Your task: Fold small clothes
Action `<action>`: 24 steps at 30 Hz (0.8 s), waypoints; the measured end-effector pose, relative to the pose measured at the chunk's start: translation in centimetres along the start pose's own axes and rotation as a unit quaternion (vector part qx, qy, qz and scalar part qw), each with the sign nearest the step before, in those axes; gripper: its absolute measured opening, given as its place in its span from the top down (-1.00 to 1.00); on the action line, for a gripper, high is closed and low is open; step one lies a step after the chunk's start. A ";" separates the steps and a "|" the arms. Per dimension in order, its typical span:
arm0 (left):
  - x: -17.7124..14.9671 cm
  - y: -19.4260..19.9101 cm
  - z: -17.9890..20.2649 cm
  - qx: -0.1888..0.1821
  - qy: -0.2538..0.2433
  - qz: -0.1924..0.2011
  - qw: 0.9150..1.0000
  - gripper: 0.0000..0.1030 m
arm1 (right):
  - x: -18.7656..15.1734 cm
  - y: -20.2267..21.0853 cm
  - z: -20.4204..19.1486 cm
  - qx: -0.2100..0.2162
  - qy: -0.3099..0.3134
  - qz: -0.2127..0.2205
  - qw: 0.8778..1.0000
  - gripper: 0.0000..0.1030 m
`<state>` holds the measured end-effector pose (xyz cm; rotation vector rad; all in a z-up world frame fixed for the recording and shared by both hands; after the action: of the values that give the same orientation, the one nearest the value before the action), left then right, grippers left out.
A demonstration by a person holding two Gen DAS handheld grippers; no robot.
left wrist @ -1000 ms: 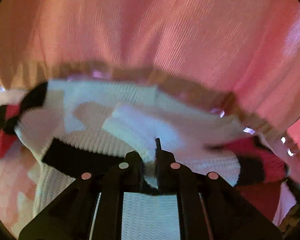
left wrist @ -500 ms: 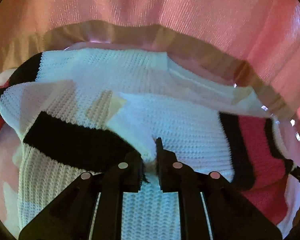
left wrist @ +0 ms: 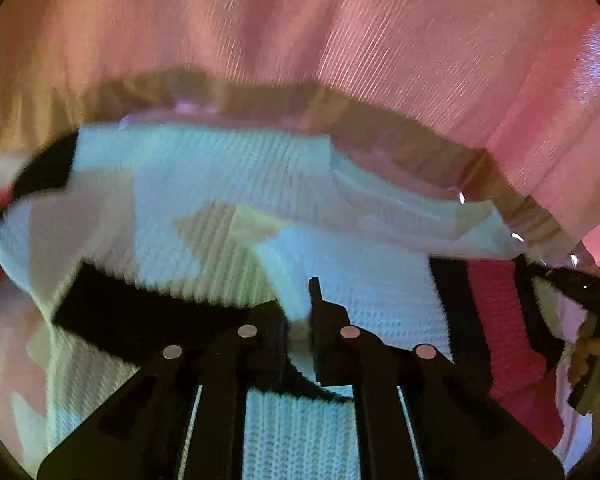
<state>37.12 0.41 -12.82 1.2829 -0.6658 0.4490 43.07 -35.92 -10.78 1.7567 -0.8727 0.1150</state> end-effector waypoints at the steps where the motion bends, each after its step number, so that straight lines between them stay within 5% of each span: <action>1: 0.5 0.1 0.1 -0.003 0.000 0.007 1.000 0.84 | 0.5 1.1 0.1 0.016 -0.006 0.023 1.000 0.72; 3: 1.1 -0.4 0.1 0.003 -0.002 0.007 1.000 0.84 | 0.7 0.6 2.1 -0.002 -0.014 0.040 0.999 0.73; 5: 0.5 -2.0 -0.1 0.011 -0.006 -0.008 1.000 0.84 | -1.1 -3.3 4.2 -0.036 -0.013 -0.026 0.999 0.65; 10: -0.1 -2.7 -0.4 0.014 0.000 -0.012 1.000 0.83 | -1.2 2.9 2.7 -0.005 0.003 0.018 1.000 0.42; 12: -0.4 -2.9 -0.7 0.011 0.005 -0.019 1.000 0.78 | -3.3 5.7 2.2 -0.006 0.039 0.017 0.999 -0.31; 16: -0.6 -2.8 -0.8 0.003 0.017 -0.016 1.000 0.77 | -11.1 6.7 3.4 -0.014 0.077 -0.040 0.996 -0.46; 19: -0.9 -2.5 -0.7 0.007 0.013 -0.012 1.000 0.77 | -14.0 4.3 4.0 -0.046 0.100 -0.054 0.992 -0.13; 21: -0.9 -2.6 -0.5 0.010 0.008 -0.012 1.000 0.80 | -12.6 4.2 3.7 -0.027 0.080 -0.036 0.996 0.73; 24: -1.1 -2.3 -0.6 0.014 0.003 -0.013 1.000 0.80 | -10.6 7.4 4.0 -0.027 0.066 0.010 0.997 0.77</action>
<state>37.93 0.48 -15.26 1.3149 -0.6390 0.4416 29.60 -34.99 -11.57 1.6703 -0.7902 0.2172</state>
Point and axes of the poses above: each gripper's, at about its wrist camera, not at the fingertips, and y roughly against the way its jaws point, z to its right, x to its top, the point moved 8 cm from there along -y, roughly the way its jaws point, and after that the axes turned 9 degrees about -y, right-handed, at the moved point
